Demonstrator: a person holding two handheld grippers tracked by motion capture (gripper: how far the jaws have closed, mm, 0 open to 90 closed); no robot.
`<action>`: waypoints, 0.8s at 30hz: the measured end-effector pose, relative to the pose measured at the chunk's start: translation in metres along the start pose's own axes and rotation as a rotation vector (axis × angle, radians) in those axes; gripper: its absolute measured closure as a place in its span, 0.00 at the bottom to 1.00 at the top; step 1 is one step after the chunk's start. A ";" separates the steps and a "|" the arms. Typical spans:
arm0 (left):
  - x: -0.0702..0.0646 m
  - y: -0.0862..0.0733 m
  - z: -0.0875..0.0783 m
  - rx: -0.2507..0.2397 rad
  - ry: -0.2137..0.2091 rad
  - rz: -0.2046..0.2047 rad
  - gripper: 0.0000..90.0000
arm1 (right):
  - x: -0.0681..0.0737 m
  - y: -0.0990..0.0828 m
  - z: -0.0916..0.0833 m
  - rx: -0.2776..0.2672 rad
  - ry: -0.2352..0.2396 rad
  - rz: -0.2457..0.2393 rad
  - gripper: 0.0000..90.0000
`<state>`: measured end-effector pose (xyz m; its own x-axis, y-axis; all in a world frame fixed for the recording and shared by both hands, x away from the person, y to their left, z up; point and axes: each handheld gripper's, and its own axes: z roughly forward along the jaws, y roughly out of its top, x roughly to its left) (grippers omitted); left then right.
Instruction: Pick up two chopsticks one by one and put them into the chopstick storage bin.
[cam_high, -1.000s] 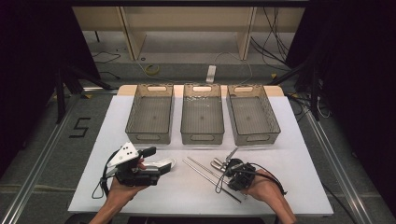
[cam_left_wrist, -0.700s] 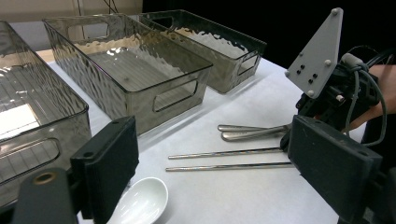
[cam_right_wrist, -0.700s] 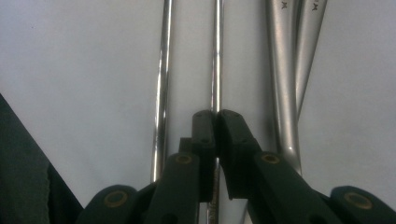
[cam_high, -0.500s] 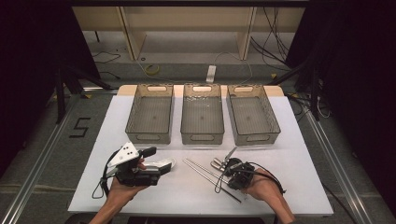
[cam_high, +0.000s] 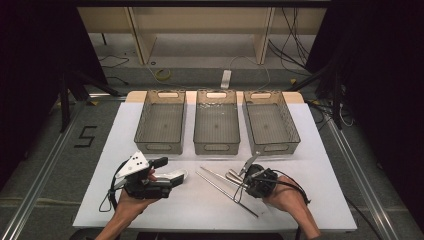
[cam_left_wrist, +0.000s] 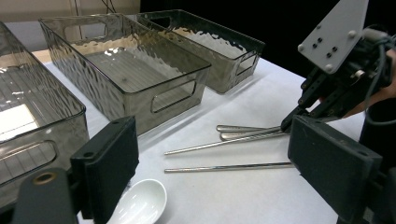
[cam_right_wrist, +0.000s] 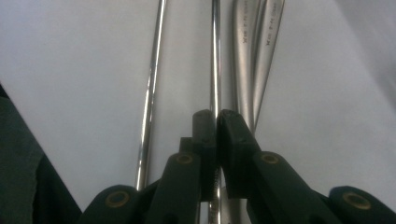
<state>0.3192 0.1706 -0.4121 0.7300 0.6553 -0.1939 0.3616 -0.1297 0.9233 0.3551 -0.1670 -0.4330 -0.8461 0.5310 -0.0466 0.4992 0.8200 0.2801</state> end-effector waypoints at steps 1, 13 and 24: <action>0.000 0.000 0.001 0.001 -0.003 -0.002 0.17 | -0.001 0.000 -0.002 -0.006 0.007 -0.008 0.95; -0.002 0.010 0.040 0.148 -0.107 0.063 0.18 | -0.004 0.001 -0.031 -0.073 -0.002 -0.037 0.95; -0.017 0.017 0.087 0.301 -0.150 0.239 0.20 | 0.013 0.012 -0.046 -0.105 0.006 -0.110 0.95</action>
<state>0.3630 0.0925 -0.4214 0.8826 0.4672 -0.0528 0.3090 -0.4916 0.8141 0.3409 -0.1601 -0.3865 -0.8959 0.4375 -0.0770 0.3811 0.8460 0.3728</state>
